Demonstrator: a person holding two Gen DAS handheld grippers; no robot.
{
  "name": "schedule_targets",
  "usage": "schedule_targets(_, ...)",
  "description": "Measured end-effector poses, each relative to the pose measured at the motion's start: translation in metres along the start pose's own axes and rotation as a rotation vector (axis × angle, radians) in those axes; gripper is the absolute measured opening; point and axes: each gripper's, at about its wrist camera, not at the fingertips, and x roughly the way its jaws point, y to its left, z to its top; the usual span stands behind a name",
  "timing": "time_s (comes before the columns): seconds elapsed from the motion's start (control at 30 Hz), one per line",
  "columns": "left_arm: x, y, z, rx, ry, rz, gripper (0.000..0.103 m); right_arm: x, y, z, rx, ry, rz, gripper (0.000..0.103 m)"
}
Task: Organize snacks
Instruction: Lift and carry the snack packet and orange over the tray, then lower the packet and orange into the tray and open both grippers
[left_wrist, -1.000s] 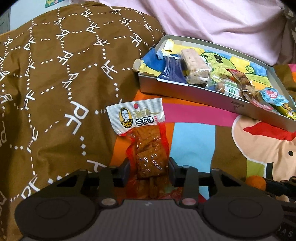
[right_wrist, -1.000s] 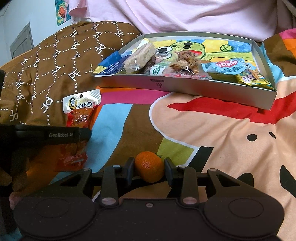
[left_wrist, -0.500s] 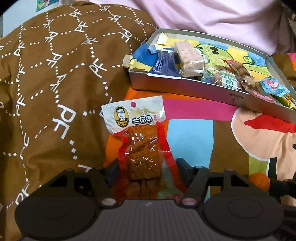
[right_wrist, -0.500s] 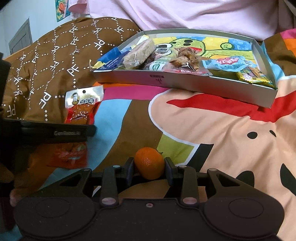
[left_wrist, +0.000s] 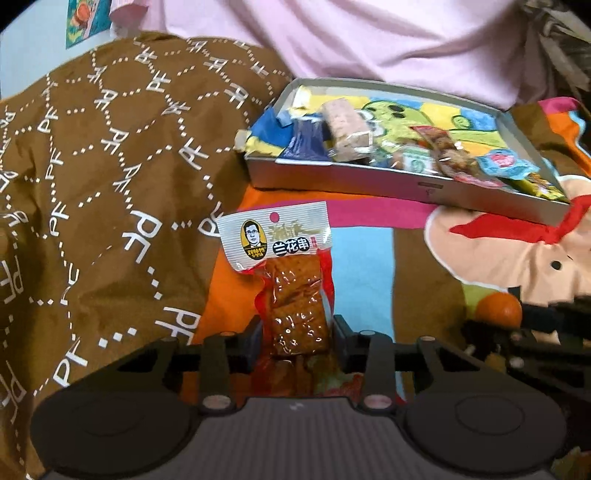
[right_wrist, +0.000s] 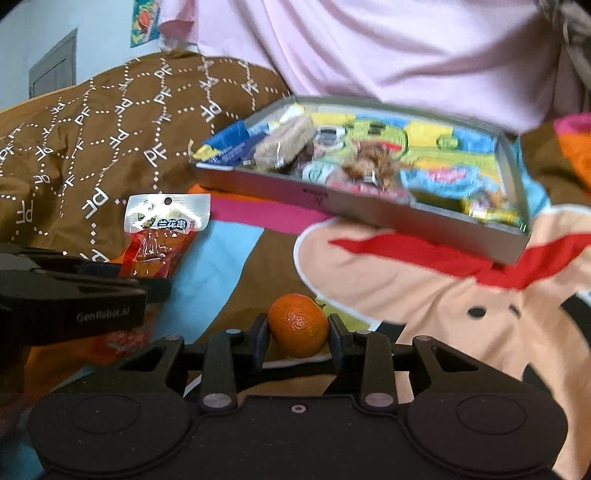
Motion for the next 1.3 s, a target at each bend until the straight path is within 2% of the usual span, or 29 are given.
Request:
schedule_targets(0.2, -0.019, -0.009, 0.001, -0.003, -0.088, -0.023, 0.041, -0.013, 0.0, 0.007, -0.059, -0.139, -0.065, 0.035)
schedule_targets(0.47, -0.021, -0.021, 0.045, -0.061, -0.176, -0.066, 0.041, -0.009, -0.03, 0.031, -0.034, -0.301, -0.181, 0.035)
schedule_targets(0.73, 0.003, -0.045, 0.115, -0.07, -0.258, -0.103, 0.042, 0.014, -0.06, 0.049, -0.014, -0.35, -0.261, 0.035)
schedule_targets(0.9, 0.042, -0.066, 0.146, -0.039, -0.257, -0.099, 0.042, 0.027, -0.066, 0.048, 0.003, -0.316, -0.266, 0.035)
schedule_targets(1.07, 0.076, -0.082, 0.16, -0.046, -0.217, -0.111, 0.043, 0.034, -0.072, 0.046, 0.028, -0.284, -0.256, 0.036)
schedule_targets(1.17, 0.083, -0.087, 0.163, -0.026, -0.224, -0.109, 0.044, 0.034, -0.074, 0.044, 0.041, -0.284, -0.255, 0.035)
schedule_targets(1.3, 0.091, -0.088, 0.167, -0.031, -0.204, -0.111, 0.051, 0.033, -0.073, 0.043, 0.043, -0.293, -0.249, 0.047)
